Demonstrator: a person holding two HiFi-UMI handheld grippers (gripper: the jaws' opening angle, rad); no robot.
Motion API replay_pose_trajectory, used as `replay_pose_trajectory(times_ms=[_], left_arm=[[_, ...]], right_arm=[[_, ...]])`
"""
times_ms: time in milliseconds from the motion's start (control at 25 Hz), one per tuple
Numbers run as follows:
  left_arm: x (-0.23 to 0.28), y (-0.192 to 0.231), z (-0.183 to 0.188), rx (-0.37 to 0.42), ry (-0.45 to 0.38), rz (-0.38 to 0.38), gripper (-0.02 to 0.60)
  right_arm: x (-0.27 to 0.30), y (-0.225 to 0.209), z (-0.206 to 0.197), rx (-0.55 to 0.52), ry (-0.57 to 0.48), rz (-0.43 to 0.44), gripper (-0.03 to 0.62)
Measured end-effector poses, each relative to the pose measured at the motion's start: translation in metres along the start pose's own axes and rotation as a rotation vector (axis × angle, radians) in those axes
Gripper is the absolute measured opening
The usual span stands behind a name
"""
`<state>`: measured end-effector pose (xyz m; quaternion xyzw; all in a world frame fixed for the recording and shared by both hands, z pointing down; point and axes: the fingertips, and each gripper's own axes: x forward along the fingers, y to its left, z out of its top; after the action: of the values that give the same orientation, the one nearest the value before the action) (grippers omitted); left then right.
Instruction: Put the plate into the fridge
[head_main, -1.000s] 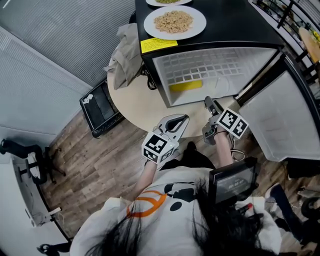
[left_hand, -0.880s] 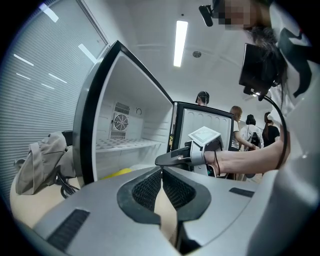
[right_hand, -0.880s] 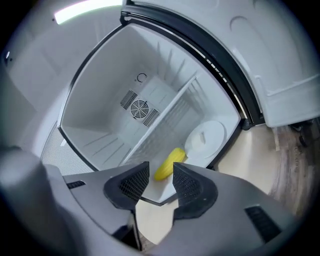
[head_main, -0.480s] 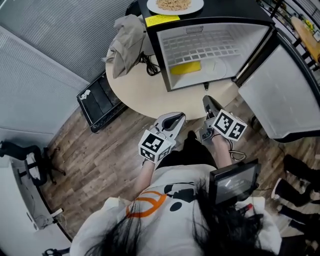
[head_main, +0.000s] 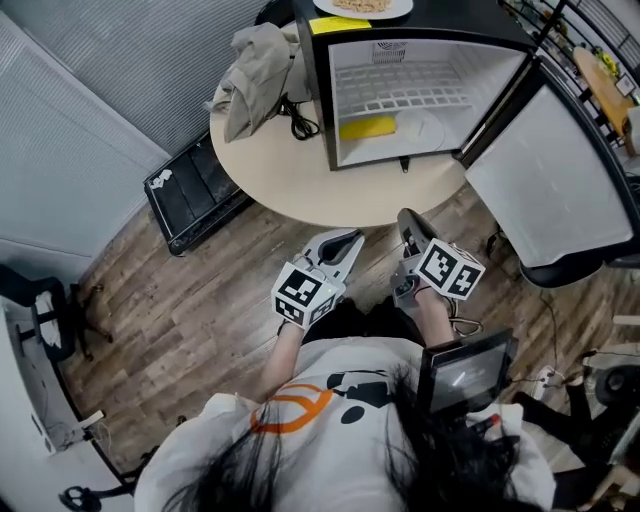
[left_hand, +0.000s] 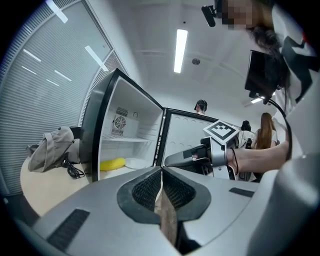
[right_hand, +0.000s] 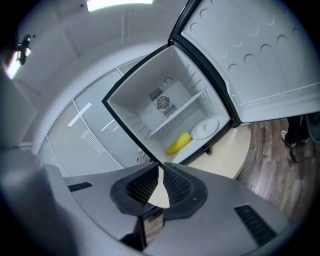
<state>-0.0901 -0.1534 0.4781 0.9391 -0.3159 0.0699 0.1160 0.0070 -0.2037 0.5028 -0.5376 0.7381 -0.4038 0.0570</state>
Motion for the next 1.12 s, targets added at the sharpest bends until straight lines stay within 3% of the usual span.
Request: replay_pose_trajectory(times_ms=[400,1120], left_arm=[[-0.008,-0.027,0.01,0.006,-0.023,0.053,0.012],[-0.007,-0.175,-0.016,0.015,0.006,0.093,0.012]], right_arm=[[-0.037,0.003,-0.02,0.003,0.045,0.074,0.031],[-0.168,-0.03,-0.036,-0.089,0.075,0.156,0.021]])
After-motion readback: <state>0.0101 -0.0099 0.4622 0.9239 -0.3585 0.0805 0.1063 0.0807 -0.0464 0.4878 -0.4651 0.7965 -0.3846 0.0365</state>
